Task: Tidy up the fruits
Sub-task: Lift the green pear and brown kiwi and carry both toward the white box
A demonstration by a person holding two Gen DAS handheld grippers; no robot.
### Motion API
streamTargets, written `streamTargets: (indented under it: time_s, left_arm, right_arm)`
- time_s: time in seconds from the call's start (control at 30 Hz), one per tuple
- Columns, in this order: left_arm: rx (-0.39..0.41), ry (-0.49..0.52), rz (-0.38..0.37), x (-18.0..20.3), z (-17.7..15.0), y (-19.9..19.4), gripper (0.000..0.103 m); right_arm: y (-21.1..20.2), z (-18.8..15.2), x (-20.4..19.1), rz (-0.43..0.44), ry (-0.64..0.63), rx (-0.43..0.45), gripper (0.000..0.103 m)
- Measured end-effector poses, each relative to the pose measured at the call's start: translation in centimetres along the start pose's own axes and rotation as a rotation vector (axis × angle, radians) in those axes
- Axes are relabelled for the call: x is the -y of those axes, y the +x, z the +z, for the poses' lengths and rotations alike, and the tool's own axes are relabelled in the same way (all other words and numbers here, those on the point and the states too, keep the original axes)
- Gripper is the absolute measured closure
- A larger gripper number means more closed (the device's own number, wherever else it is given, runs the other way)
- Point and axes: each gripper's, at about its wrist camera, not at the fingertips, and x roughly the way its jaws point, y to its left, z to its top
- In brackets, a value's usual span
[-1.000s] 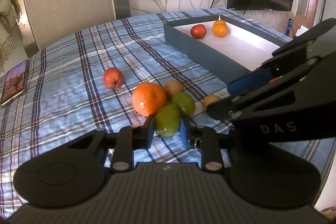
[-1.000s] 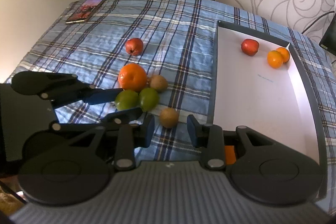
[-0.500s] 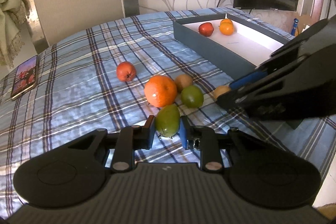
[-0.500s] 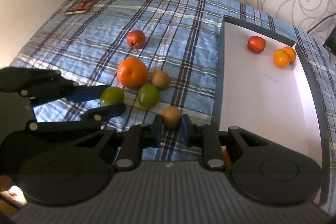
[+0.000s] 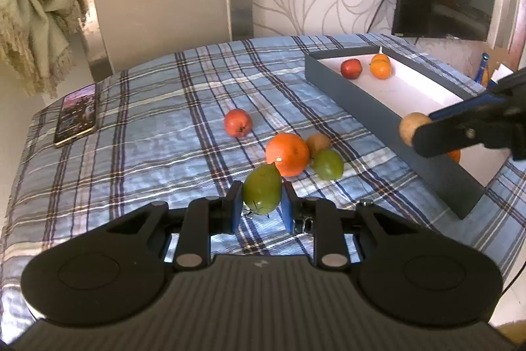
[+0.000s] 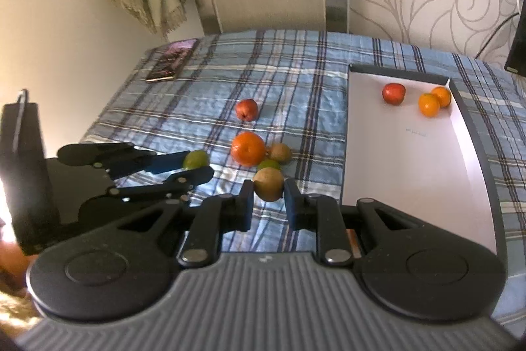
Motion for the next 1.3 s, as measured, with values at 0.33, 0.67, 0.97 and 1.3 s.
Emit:
streamTargets:
  time_s: [0.33, 0.67, 0.97, 1.3]
  left_arm:
    - [0.036, -0.032, 0.037, 0.1, 0.5, -1.6, 0.075]
    - [0.032, -0.047, 0.062, 0.4, 0.6, -2.3, 0.075]
    - [0.014, -0.048, 0.078, 0.8, 0.5, -2.8, 0.075]
    - [0.036, -0.032, 0.074, 1.6, 1.2, -3.2, 0.075]
  right_arm:
    - [-1.7, -0.4, -0.8, 0.029, -0.063, 0.048, 0.080]
    - [-2.5, -0.9, -0.3, 0.051, -0.051, 0.080, 0.080]
    - [-2.8, -1.6, 0.6, 0.073, -0.022, 0.082, 0.080]
    - [-3.2, -1.7, 0.9, 0.083, -0.021, 0.095, 0.080]
